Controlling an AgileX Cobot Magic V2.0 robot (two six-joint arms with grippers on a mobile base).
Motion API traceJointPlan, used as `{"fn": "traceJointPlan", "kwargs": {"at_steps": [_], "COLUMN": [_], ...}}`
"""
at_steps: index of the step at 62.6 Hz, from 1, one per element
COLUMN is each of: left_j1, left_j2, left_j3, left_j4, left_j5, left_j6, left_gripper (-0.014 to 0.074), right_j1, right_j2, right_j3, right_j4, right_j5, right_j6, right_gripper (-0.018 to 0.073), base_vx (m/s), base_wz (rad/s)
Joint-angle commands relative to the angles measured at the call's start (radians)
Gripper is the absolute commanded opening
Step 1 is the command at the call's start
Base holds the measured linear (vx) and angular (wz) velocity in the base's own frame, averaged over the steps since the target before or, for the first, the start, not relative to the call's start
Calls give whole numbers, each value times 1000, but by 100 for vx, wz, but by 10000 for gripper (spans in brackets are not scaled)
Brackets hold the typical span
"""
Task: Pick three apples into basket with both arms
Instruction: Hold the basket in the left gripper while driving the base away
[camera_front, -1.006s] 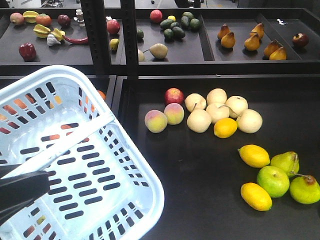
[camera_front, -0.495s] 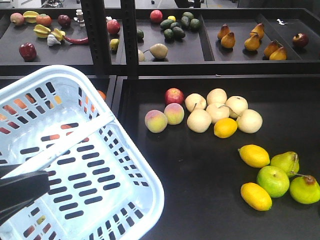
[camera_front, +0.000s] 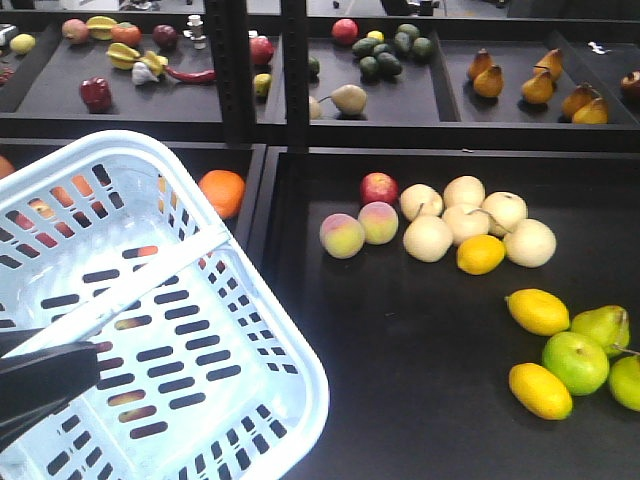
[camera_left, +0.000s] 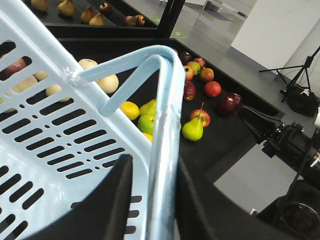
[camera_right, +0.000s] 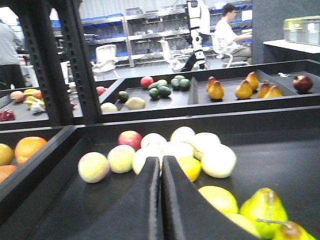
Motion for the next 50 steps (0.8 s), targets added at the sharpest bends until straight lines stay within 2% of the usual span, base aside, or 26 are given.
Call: {"fn": "traceJointPlan", "kwargs": {"at_steps": [1,24,50], "left_j1": [-4,-4,-4], "left_j2": [-2,-2,-2], "left_j3": [-27,-27,-27], "left_j4": [-57,-57,-57], "left_j5": [-52,-52,-52], "left_j6": [9,9,9], "left_gripper": [-7,-7,-6], "right_j1": [-4,-4,-4], "right_j2": [-12,-12,-12], "right_j3": [13,13,13], "right_j4": [-4,-3,-3], "right_j5": [-75,-75,-75], "right_j6": [-7,-7,-7], "right_gripper": [-5,-5,-5], "base_vx": [-6,-6,-10], "base_wz": [21,29,50]}}
